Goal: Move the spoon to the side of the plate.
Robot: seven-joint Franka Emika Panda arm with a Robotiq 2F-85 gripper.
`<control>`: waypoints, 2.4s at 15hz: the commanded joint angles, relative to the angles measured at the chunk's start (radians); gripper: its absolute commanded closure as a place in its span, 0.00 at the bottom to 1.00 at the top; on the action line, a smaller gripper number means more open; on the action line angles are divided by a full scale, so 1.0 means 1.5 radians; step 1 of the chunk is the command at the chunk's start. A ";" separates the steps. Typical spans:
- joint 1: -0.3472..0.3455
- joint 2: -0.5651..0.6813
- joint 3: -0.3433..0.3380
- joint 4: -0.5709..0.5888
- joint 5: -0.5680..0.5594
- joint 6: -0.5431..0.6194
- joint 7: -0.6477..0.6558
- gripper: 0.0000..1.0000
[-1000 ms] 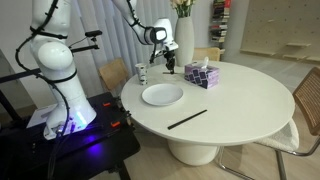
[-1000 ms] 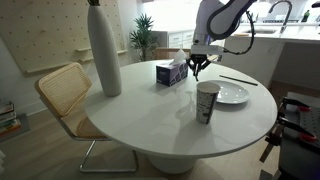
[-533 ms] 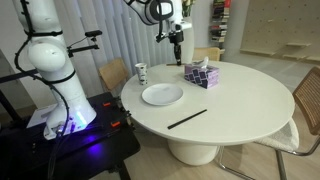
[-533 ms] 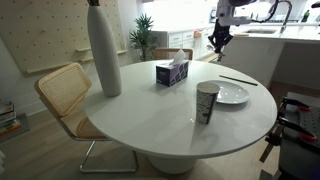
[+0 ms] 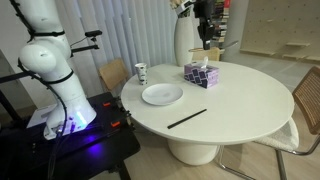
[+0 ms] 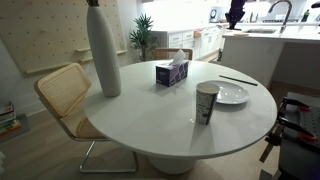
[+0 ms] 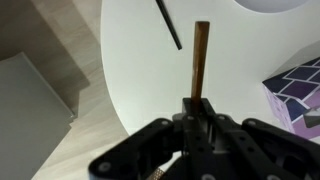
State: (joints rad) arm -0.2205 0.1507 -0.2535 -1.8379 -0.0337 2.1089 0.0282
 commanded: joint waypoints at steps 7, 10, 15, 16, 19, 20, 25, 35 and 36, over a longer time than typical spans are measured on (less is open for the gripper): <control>-0.042 0.098 0.019 0.133 -0.027 -0.102 -0.236 0.97; -0.030 0.070 0.032 0.068 -0.039 -0.077 -0.228 0.97; -0.015 0.018 0.047 -0.068 -0.035 -0.020 -0.213 0.97; -0.013 0.006 0.046 -0.104 -0.035 0.005 -0.208 0.97; -0.010 -0.021 0.044 -0.198 -0.032 0.066 -0.209 0.97; -0.011 -0.028 0.043 -0.224 -0.030 0.085 -0.210 0.97; -0.012 -0.051 0.036 -0.326 -0.032 0.166 -0.208 0.97; -0.019 -0.060 0.016 -0.453 -0.028 0.280 -0.212 0.97; -0.019 -0.059 0.014 -0.460 -0.028 0.289 -0.213 0.97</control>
State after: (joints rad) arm -0.2432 0.0914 -0.2278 -2.4742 -0.0716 2.4920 -0.3045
